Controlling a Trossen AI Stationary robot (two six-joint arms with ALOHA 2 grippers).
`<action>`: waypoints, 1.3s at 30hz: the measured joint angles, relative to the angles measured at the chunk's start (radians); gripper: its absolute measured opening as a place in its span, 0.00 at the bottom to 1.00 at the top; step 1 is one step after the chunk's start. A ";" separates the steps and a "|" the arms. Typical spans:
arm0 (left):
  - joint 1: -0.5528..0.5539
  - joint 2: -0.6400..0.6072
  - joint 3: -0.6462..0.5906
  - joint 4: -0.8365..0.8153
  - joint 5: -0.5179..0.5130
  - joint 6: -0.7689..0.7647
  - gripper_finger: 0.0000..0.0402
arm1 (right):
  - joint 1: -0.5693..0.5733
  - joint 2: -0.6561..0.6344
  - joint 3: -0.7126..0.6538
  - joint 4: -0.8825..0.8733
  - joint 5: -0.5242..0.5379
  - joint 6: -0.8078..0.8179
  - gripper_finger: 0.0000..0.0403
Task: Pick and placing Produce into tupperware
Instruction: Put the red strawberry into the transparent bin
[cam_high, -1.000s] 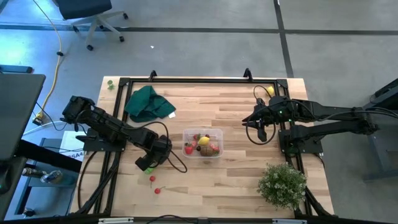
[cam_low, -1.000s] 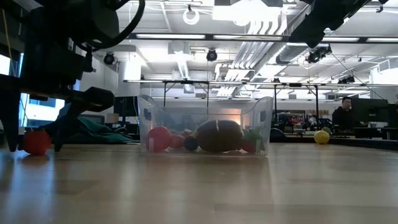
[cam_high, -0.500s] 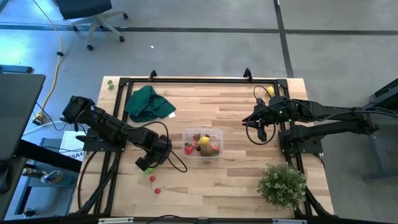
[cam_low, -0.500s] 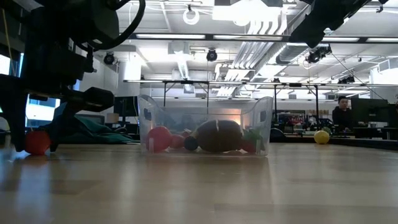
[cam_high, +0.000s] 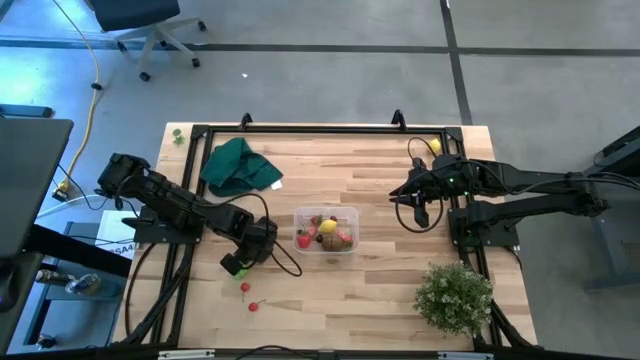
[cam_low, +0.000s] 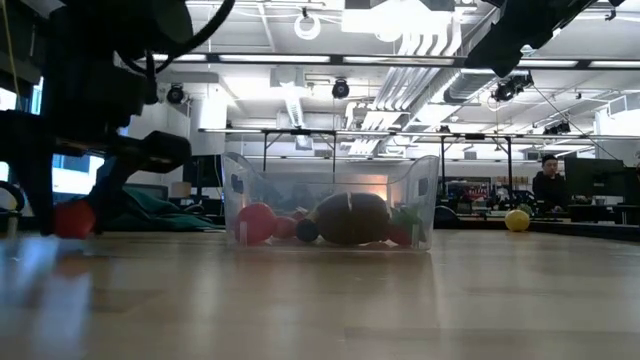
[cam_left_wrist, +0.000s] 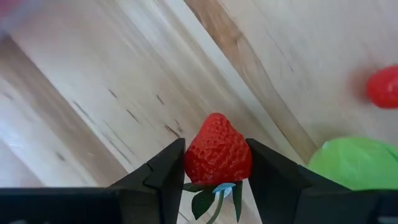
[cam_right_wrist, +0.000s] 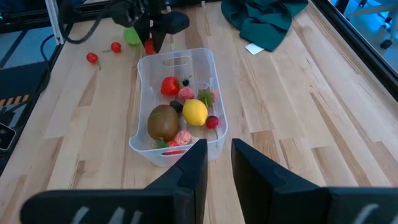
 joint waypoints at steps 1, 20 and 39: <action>0.000 -0.009 0.000 0.003 -0.010 -0.002 0.38 | 0.000 0.000 0.000 0.000 0.000 0.000 0.15; 0.001 -0.332 0.281 -0.004 -0.469 -0.028 0.38 | 0.000 0.000 0.000 0.000 0.000 0.000 0.15; 0.167 0.238 0.631 -0.017 -0.135 0.078 0.38 | 0.000 0.000 0.000 0.000 0.000 0.000 0.15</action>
